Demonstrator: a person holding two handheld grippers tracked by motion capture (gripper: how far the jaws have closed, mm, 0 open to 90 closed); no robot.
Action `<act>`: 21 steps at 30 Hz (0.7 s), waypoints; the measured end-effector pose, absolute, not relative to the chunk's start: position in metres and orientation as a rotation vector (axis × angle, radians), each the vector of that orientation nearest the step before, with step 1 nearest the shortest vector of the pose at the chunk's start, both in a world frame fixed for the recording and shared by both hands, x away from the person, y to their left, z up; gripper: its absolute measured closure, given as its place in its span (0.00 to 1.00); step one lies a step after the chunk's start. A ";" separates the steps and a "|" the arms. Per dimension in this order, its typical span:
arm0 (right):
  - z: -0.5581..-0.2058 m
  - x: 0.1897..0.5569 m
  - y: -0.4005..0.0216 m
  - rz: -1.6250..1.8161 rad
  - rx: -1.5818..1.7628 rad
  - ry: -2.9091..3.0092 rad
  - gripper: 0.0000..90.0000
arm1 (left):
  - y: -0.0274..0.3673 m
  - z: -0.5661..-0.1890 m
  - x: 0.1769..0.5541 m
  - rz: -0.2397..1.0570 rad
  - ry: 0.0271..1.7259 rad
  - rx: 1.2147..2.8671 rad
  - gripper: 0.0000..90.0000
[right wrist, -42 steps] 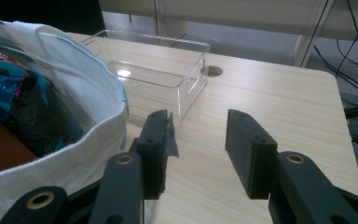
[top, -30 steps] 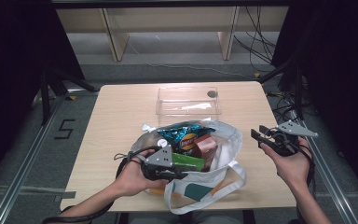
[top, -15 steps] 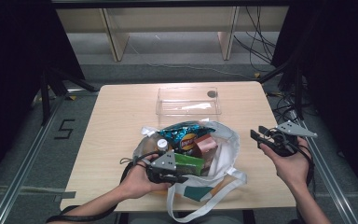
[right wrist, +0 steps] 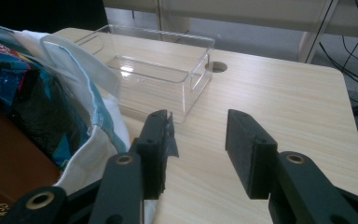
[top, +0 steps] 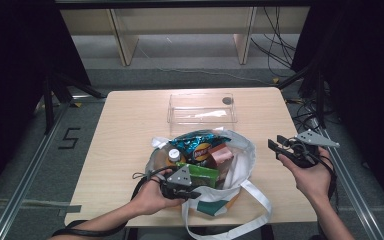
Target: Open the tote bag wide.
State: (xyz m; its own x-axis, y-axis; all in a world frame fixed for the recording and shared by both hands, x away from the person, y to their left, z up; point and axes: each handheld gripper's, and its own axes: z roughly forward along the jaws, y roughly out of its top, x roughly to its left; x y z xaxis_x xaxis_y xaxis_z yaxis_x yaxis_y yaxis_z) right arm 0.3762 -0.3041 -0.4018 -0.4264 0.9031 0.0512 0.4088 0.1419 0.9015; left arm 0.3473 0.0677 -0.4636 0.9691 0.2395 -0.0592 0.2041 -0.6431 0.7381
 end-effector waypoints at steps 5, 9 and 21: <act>-0.401 0.376 -0.303 1.268 1.247 1.905 0.66 | 0.069 -0.461 0.345 0.064 0.331 2.274 0.89; -0.398 0.374 -0.300 1.273 1.271 1.906 0.65 | 0.073 -0.450 0.340 0.080 0.340 2.261 0.76; -0.387 0.375 -0.290 1.305 1.191 1.930 0.66 | 0.126 -0.406 0.319 0.213 0.408 2.121 0.57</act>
State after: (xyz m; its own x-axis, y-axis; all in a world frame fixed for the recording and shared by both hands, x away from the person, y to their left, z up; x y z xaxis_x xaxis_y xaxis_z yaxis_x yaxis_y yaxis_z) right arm 0.3745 -0.2899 -0.3872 -0.4790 0.8762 0.0537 0.3764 0.1498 0.9143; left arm 0.3192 0.1264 -0.4057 0.9295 0.3687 -0.0052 0.2065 -0.5089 0.8357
